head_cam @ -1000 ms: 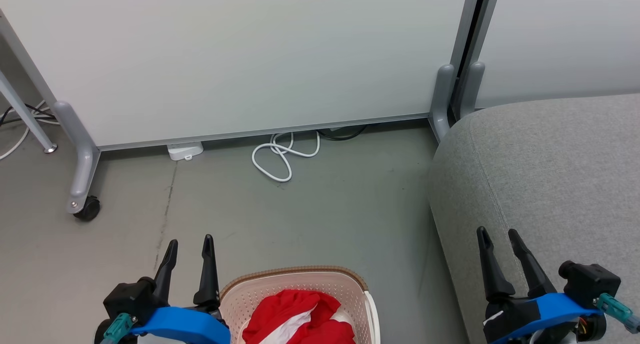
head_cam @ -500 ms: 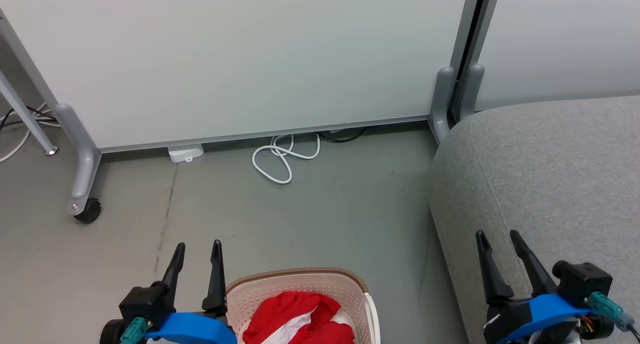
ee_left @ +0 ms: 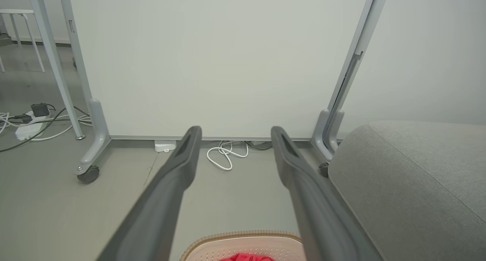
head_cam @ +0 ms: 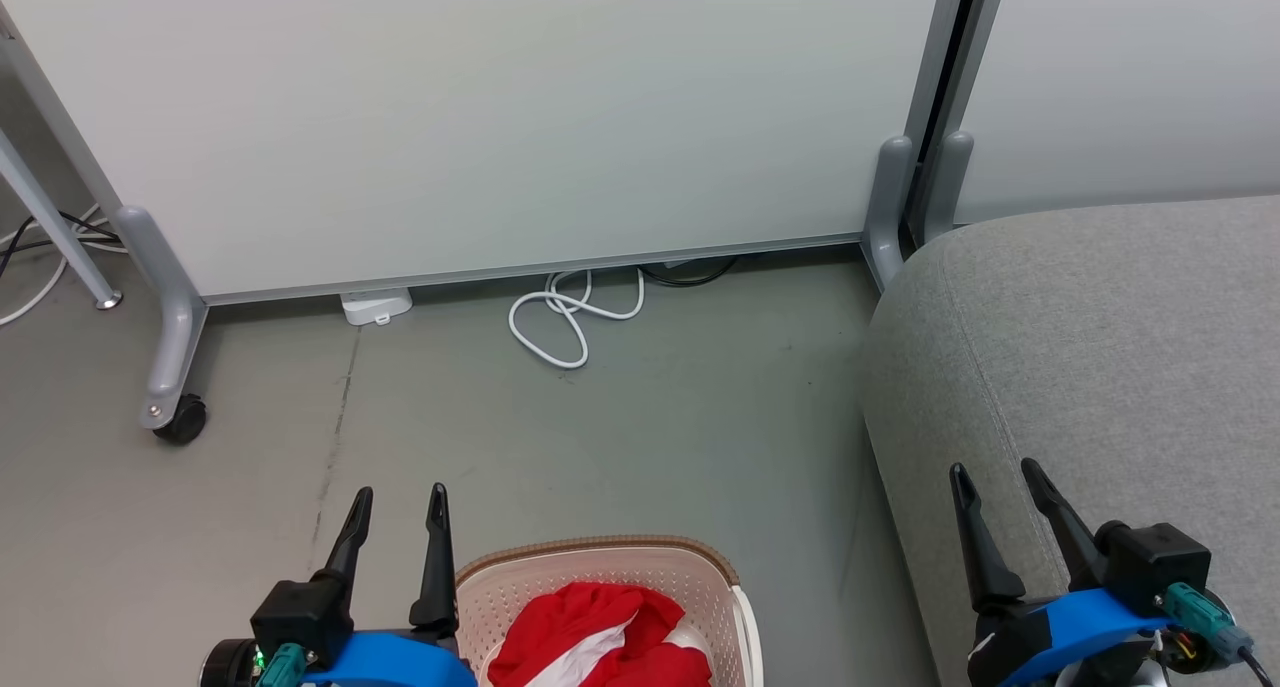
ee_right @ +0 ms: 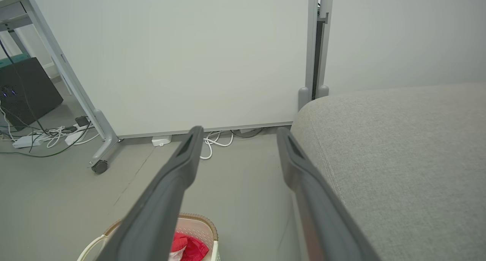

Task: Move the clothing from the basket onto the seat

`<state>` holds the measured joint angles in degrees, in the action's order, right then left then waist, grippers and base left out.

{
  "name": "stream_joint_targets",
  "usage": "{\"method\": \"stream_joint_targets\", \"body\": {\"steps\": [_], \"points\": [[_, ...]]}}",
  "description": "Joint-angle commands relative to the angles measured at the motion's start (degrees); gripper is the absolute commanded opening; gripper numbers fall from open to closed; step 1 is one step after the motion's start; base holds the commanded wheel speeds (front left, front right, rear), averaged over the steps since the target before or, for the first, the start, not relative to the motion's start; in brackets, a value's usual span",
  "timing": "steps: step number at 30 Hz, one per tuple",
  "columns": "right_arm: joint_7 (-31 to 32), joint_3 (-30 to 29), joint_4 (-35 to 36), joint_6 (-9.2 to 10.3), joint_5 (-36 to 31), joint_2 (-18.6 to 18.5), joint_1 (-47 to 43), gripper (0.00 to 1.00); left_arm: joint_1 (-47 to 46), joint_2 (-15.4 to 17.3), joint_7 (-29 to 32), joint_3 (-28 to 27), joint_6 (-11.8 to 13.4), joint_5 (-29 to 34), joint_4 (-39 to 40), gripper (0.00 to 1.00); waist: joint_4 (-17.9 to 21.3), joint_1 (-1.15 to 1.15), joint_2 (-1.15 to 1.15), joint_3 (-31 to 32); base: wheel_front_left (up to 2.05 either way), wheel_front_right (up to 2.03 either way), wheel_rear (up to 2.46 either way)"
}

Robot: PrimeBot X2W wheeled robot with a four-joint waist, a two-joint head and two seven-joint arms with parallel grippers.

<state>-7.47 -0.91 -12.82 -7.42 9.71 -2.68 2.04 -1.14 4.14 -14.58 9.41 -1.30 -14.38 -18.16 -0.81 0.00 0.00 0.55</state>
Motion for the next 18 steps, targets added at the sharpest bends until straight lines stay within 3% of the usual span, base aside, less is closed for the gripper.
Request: {"method": "stream_joint_targets", "body": {"steps": [1, 18], "points": [[-0.3, -0.1, 0.3, -0.12, -0.8, -0.4, -0.7, 1.0, 0.4, 0.1, -0.4, 0.1, 0.2, 1.0, 0.2, 1.0, 0.0, 0.0, 0.0, 0.0, 0.0, 0.0, 0.0], [-0.9, -0.1, 0.2, -0.08, -0.3, -0.4, -0.6, 1.0, 0.0, 0.0, -0.7, 0.1, 0.3, 0.5, 0.3, 1.0, -0.2, 0.0, 0.0, -0.3, 0.0, 0.0, 0.0]]}}
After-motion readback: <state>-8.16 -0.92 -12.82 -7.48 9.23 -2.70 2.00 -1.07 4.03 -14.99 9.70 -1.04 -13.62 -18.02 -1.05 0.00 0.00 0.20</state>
